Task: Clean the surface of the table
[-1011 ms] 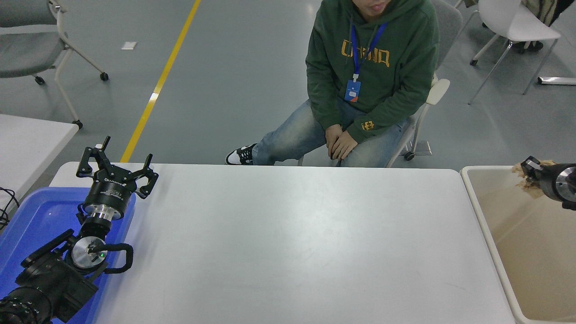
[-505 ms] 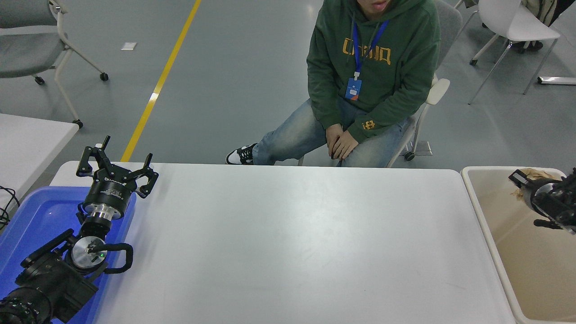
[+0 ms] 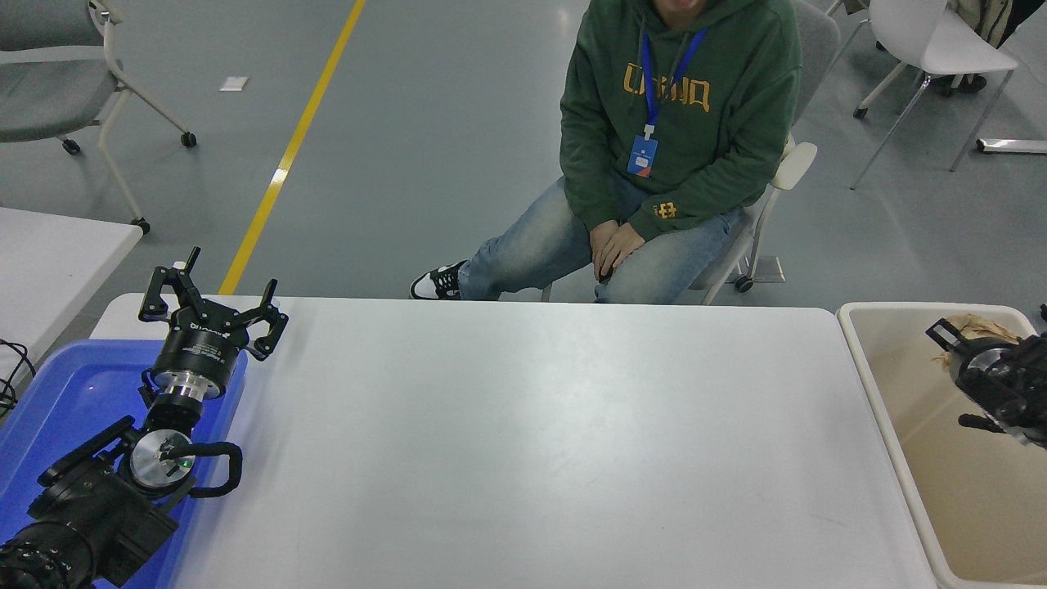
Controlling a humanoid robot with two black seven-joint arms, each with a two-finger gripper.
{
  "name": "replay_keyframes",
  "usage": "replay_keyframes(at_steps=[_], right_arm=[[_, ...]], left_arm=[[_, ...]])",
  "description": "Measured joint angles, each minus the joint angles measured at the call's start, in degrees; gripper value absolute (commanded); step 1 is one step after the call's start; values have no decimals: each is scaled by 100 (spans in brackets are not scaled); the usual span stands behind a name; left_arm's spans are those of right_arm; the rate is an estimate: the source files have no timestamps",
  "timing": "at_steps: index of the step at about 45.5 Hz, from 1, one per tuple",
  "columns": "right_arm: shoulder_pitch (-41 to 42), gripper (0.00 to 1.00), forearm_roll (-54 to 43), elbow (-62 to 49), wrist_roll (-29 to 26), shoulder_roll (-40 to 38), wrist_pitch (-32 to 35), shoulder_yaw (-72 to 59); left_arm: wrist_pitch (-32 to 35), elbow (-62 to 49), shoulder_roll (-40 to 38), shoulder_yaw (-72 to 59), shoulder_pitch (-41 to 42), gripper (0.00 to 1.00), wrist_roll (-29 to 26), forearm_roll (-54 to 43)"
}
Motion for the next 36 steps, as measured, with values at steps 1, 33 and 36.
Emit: replay_keyframes(at_steps=[1,33,36], right_arm=[[0,100,2,0,-1,0,-9,30],[10,100,37,115,-5,-225,-102,969],[11,100,58,211,-4,-274,-92,1188]], left_arm=[[0,0,0,0,0,100,0,0],[0,1,0,0,0,100,0,0],[0,0,0,0,0,100,0,0]])
